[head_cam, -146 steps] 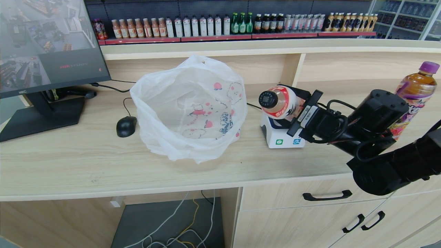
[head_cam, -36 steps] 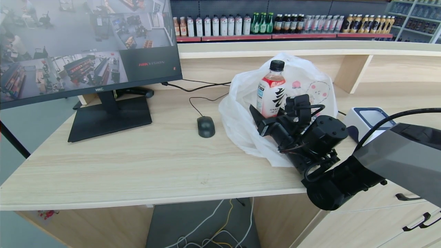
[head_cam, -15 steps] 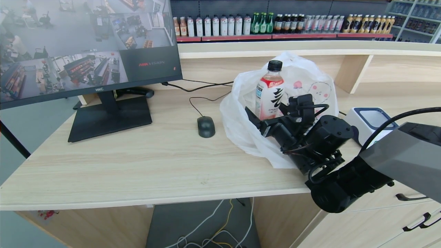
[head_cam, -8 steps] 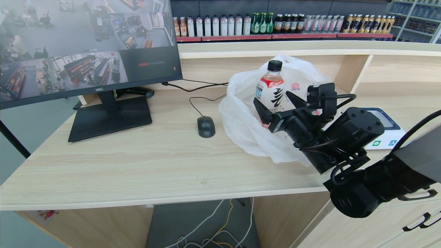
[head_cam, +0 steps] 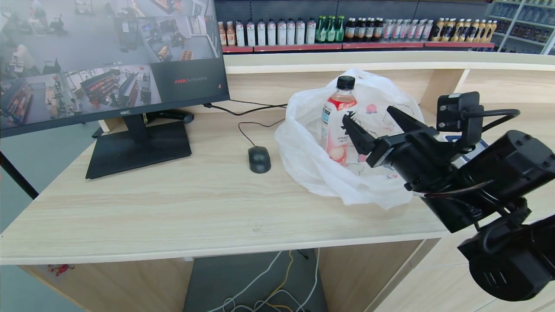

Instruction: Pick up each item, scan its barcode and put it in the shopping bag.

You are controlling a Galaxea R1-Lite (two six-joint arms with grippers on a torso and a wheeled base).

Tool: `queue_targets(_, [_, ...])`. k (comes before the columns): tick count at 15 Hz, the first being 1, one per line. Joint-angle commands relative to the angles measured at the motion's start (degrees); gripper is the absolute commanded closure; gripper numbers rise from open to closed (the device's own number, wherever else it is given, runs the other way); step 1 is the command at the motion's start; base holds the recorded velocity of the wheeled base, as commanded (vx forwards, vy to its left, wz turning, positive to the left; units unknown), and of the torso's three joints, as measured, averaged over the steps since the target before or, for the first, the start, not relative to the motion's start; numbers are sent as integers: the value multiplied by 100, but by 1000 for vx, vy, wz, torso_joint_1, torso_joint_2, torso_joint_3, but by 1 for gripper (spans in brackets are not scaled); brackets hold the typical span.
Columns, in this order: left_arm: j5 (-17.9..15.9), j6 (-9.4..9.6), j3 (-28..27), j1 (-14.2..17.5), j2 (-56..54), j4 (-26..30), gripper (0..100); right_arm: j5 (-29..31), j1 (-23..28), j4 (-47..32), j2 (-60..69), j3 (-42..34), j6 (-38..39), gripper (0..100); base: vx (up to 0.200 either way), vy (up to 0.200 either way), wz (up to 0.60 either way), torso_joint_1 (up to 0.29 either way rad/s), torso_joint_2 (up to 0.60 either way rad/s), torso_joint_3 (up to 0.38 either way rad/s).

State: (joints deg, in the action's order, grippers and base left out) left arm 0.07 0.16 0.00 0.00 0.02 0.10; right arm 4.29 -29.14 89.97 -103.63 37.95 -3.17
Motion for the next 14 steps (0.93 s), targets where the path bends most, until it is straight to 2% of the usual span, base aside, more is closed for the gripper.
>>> queue_targets(1, [1, 2, 0, 0, -2, -1, 0, 2, -22, 3, 607, -402, -8, 0, 0, 0, 0, 0, 0, 0])
queue_targets(8, [1, 2, 0, 0, -2, -1, 0, 2, -4, 3, 977, -815, -26, 0, 0, 0, 0, 0, 0, 0])
queue_targets(13, [1, -25, 0, 0, -2, -1, 0, 2, -4, 3, 1038, -833, -35, 0, -200, 0, 0, 3, 2, 3])
queue_targets(14, [1, -16, 0, 0, -2, -1, 0, 2, -4, 3, 1038, -851, -35, 0, 0, 0, 0, 0, 0, 0])
